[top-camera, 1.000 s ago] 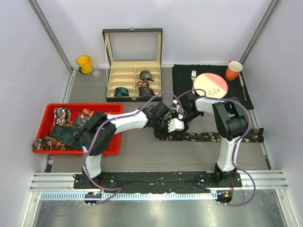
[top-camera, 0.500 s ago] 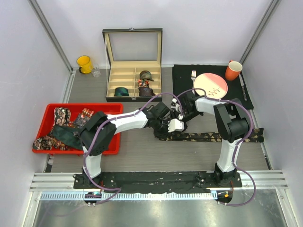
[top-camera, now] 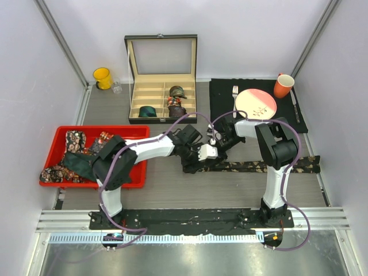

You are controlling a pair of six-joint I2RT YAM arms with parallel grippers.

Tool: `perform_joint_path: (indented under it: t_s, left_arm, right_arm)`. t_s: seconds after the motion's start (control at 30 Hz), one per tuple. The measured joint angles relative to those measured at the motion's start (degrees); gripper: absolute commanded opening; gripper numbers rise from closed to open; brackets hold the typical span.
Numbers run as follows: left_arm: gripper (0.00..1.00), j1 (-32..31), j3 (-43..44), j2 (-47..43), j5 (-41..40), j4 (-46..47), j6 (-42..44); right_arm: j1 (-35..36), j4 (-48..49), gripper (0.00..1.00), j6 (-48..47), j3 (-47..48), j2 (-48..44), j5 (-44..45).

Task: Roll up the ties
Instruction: Roll the tie at the center of the board.

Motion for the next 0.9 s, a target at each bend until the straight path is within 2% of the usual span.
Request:
perform_joint_path:
  t_s: [0.2, 0.7, 0.83, 0.9]
  left_arm:
    - [0.73, 4.39, -6.69, -5.03, 1.95, 1.68, -0.90]
    - [0.70, 1.73, -3.82, -1.53, 3.52, 5.81, -0.68]
    - [0.38, 1.31, -3.21, -0.76, 3.50, 6.60, -0.68]
    - [0.29, 1.36, -3.19, -0.76, 3.50, 6.03, -0.37]
  right_arm:
    - [-0.17, 0.15, 0.01, -1.49, -0.52, 0.00, -0.28]
    - [-0.92, 0.83, 0.01, -1.20, -1.36, 0.90, -2.34]
    - [-0.87, 0.98, 0.01, -0.22, -1.03, 1.70, -3.19]
    - [-0.76, 1.40, 0.01, 0.92, -0.85, 2.01, -3.48]
